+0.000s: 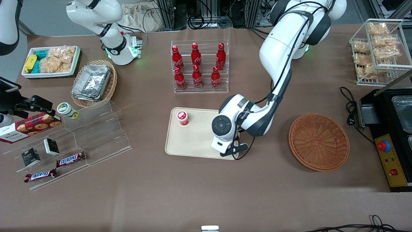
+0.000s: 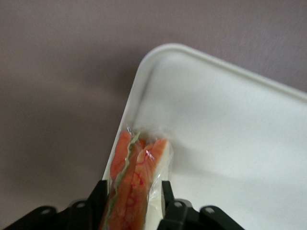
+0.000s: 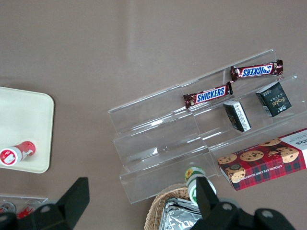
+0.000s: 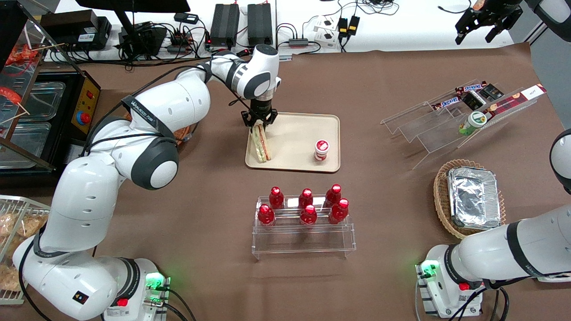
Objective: Place sandwich from basket to tray
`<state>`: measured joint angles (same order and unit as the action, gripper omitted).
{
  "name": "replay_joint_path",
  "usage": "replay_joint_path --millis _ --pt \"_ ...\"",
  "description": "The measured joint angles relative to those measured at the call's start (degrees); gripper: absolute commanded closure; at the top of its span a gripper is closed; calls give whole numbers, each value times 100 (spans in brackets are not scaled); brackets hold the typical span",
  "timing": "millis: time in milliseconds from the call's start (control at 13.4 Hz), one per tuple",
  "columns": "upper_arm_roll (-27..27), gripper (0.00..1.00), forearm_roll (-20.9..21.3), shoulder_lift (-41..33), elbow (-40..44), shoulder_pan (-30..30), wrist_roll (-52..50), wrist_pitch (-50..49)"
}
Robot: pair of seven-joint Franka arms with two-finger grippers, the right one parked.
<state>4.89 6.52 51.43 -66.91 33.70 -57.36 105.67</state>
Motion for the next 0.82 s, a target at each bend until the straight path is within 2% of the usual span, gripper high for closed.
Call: replay_joint_path --millis 149,372,595,818 --pt "-19 0 82 -253 149 -15 -466 0" --pt "-113 0 103 -1119 224 -178 -792 -320" --pt "-139 0 101 -1952 222 -680 -821 -830" --pt "-139 0 90 -2408 159 -1173 -801 -969"
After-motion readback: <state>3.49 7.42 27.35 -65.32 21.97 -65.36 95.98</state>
